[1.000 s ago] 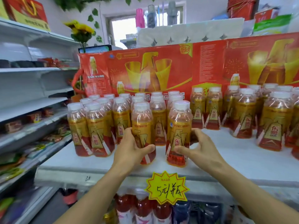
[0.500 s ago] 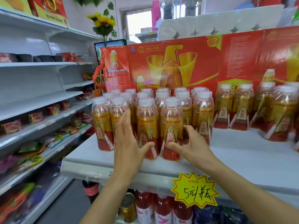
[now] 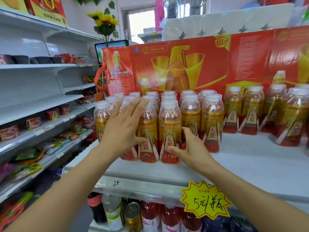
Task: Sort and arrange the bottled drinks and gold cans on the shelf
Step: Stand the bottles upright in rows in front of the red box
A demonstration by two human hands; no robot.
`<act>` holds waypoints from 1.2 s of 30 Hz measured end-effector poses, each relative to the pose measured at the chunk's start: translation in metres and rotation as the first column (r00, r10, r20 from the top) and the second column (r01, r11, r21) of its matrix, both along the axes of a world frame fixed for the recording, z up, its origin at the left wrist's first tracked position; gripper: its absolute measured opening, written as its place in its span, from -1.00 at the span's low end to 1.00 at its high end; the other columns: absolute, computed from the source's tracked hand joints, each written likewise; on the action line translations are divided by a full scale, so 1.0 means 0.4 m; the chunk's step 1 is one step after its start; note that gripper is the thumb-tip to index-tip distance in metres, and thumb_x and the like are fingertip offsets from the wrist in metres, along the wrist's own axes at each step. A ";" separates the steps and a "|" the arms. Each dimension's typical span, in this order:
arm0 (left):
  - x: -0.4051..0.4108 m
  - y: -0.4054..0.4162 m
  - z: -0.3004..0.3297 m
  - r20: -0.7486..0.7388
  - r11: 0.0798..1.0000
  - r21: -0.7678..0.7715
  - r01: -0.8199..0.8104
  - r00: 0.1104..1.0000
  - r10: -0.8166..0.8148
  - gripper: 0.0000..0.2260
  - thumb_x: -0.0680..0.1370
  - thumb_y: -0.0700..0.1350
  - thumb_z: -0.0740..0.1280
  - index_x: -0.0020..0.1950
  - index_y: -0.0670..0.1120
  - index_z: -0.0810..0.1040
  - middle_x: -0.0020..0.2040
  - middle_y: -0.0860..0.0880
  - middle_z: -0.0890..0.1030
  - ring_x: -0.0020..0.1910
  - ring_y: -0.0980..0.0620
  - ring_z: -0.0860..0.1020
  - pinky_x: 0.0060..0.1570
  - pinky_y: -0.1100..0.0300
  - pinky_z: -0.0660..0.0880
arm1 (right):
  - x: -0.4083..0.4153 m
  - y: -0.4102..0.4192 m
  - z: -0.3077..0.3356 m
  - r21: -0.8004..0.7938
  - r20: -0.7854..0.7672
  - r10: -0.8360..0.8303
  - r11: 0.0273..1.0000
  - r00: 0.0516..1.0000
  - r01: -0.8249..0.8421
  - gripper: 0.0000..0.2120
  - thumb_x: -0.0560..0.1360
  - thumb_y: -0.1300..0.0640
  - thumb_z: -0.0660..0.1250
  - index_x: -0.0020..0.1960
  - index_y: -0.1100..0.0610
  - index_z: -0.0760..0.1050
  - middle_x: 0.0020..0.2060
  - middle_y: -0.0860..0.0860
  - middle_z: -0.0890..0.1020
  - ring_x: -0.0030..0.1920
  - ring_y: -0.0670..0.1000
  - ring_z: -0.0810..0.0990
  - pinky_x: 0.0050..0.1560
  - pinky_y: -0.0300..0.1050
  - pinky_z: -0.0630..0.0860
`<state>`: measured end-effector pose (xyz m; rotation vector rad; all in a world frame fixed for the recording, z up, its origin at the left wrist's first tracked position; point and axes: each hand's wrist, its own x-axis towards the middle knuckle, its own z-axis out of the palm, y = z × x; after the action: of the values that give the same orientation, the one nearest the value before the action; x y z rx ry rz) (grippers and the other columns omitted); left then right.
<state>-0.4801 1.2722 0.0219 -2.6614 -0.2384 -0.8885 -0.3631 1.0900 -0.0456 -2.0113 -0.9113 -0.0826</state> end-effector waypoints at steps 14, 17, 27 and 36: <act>0.009 -0.050 -0.008 0.044 0.982 -0.187 0.042 0.998 -0.034 0.02 0.35 0.25 0.47 0.58 -0.01 -0.08 0.56 0.01 0.04 0.54 -0.02 0.06 0.53 -0.02 -0.19 | 0.003 0.008 -0.008 -0.038 0.007 0.011 0.999 1.000 -0.011 -0.38 0.44 -0.09 0.44 0.41 -0.03 0.27 0.27 -0.11 0.52 0.27 -0.08 0.48 0.30 0.02 0.45; 0.012 -0.090 -0.016 0.133 0.975 -0.169 0.144 0.984 -0.122 -0.11 0.41 0.26 0.38 0.58 -0.03 0.03 0.56 0.00 0.10 0.55 0.00 0.05 0.52 -0.02 -0.17 | -0.009 -0.031 0.000 0.000 0.128 -0.039 0.999 0.991 0.039 -0.42 0.48 -0.06 0.41 0.44 -0.02 0.31 0.30 -0.12 0.47 0.30 -0.09 0.43 0.31 -0.01 0.43; 0.183 -0.331 0.045 0.193 0.837 -0.153 0.526 0.846 -0.496 -0.38 0.49 0.14 0.39 0.49 0.01 0.30 0.48 0.08 0.32 0.53 0.08 0.14 0.53 -0.02 -0.10 | 0.130 -0.311 0.082 0.181 0.291 -0.301 0.949 0.908 0.257 -0.80 0.50 0.17 0.40 0.13 0.08 0.58 0.00 -0.08 0.59 -0.03 -0.13 0.56 0.01 -0.07 0.57; 0.335 -0.330 0.095 -0.031 0.936 -0.260 0.239 0.966 -0.255 -0.47 0.53 0.22 0.28 0.49 0.20 0.26 0.47 0.14 0.34 0.49 0.10 0.21 0.50 -0.13 -0.22 | 0.409 -0.368 0.200 -0.026 0.373 -0.262 0.956 0.890 0.293 -0.62 0.55 0.06 0.30 0.35 0.07 0.42 0.26 0.03 0.46 0.31 0.03 0.37 0.32 0.01 0.36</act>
<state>-0.3462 1.1401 0.0598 -3.0038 0.0007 -0.8960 -0.1994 0.9429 0.0346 -2.2351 -0.8547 -0.6097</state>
